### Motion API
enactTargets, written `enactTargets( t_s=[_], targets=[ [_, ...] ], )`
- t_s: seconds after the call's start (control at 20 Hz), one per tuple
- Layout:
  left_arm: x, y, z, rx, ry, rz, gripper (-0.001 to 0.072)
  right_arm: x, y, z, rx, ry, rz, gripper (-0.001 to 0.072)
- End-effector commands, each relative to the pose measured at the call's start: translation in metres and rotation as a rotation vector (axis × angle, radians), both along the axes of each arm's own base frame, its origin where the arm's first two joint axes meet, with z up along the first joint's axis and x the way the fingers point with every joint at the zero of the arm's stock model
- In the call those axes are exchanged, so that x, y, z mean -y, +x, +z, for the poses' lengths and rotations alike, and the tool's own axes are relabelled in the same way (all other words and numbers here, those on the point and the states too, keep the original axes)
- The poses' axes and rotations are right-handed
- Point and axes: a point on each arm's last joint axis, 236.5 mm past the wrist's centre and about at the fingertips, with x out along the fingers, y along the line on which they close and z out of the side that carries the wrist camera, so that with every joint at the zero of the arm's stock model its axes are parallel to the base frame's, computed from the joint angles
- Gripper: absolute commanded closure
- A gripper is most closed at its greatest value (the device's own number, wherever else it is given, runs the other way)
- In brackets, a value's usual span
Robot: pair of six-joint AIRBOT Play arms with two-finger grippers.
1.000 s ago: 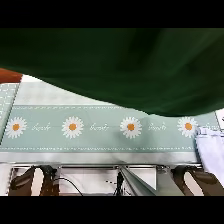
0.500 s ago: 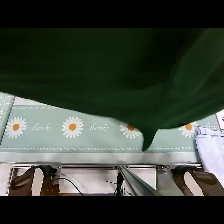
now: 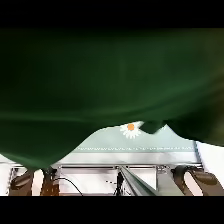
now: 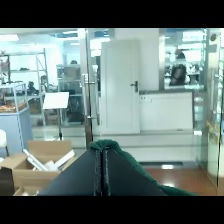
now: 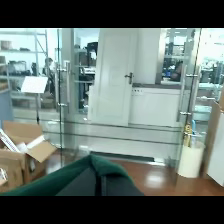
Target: Fold the shirts.
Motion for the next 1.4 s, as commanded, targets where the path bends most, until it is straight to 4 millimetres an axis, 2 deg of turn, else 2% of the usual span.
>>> enactTargets(
  t_s=[0.0,0.15,0.2,0.3,0.4,0.45,0.55,0.65,0.7,0.8,0.9,1.0,1.1,1.2,1.35],
  targets=[
    [0.017,-0.018,-0.024,-0.107,0.035,-0.008,0.0692,0.015,-0.016,-0.033,-0.123,-0.017,-0.082,0.0682],
    [0.017,-0.03,-0.037,-0.162,0.033,0.02,0.0692,0.023,-0.026,-0.061,-0.233,-0.035,-0.123,0.0682],
    [0.015,-0.025,-0.052,-0.231,0.015,0.018,0.0692,0.026,-0.026,-0.071,-0.276,-0.028,-0.132,0.0682],
    [0.002,-0.007,-0.101,-0.463,-0.028,0.041,0.0693,0.041,-0.02,-0.099,-0.406,-0.039,-0.188,0.0683],
    [-0.014,0.026,-0.139,-0.646,-0.049,0.016,0.0692,0.057,-0.001,-0.137,-0.597,-0.082,-0.23,0.0682],
    [-0.025,0.048,-0.158,-0.721,-0.086,0.001,0.0693,0.059,0.019,-0.141,-0.626,-0.097,-0.22,0.0682],
    [-0.031,0.097,-0.211,-0.9,-0.188,-0.112,0.0692,0.067,0.078,-0.157,-0.711,-0.121,-0.212,0.0682],
    [-0.027,0.134,-0.259,-1.034,-0.297,-0.239,0.0692,0.073,0.145,-0.203,-0.887,-0.131,-0.188,0.0682],
    [-0.026,0.153,-0.276,-1.061,-0.345,-0.278,0.0692,0.075,0.179,-0.232,-0.98,-0.13,-0.171,0.0682],
    [-0.034,0.192,-0.301,-1.083,-0.408,-0.299,0.0692,0.073,0.238,-0.288,-1.114,-0.126,-0.113,0.0682],
    [-0.039,0.233,-0.324,-1.113,-0.447,-0.319,0.0693,0.064,0.288,-0.333,-1.172,-0.095,-0.049,0.0682],
    [-0.038,0.271,-0.356,-1.174,-0.477,-0.335,0.0692,0.06,0.329,-0.362,-1.164,-0.062,-0.02,0.0682],
    [-0.035,0.307,-0.398,-1.249,-0.51,-0.346,0.0692,0.055,0.363,-0.379,-1.121,-0.026,0.001,0.0682],
    [-0.032,0.339,-0.44,-1.3,-0.546,-0.343,0.0692,0.053,0.392,-0.39,-1.07,0.007,0.008,0.0681],
    [-0.032,0.383,-0.492,-1.307,-0.588,-0.308,0.0691,0.051,0.424,-0.413,-1.035,0.052,0.017,0.0681]
  ],
)
